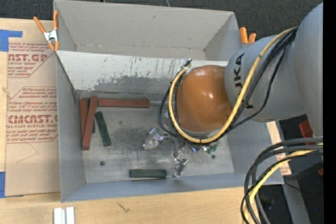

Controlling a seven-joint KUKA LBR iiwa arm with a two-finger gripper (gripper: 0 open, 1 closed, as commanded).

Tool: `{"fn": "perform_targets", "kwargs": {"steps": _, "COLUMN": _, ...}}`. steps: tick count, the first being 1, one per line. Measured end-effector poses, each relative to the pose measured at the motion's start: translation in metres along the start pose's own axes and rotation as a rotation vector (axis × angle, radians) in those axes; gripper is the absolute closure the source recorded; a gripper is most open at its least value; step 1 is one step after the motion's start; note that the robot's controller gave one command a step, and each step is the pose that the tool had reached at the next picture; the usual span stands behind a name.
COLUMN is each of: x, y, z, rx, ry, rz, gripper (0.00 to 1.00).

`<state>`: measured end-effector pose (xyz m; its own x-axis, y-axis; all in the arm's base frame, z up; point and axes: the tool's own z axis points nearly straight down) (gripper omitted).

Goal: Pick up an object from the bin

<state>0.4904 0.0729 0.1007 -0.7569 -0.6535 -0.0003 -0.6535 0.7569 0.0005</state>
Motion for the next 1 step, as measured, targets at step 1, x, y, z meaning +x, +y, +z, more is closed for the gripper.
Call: {"fn": "perform_targets", "kwargs": {"steps": 1, "x": -0.0196, "y": 0.0319, "z": -0.0425, "rx": -0.002, "ry": 0.003, "rz": -0.086, "gripper": 0.00}}
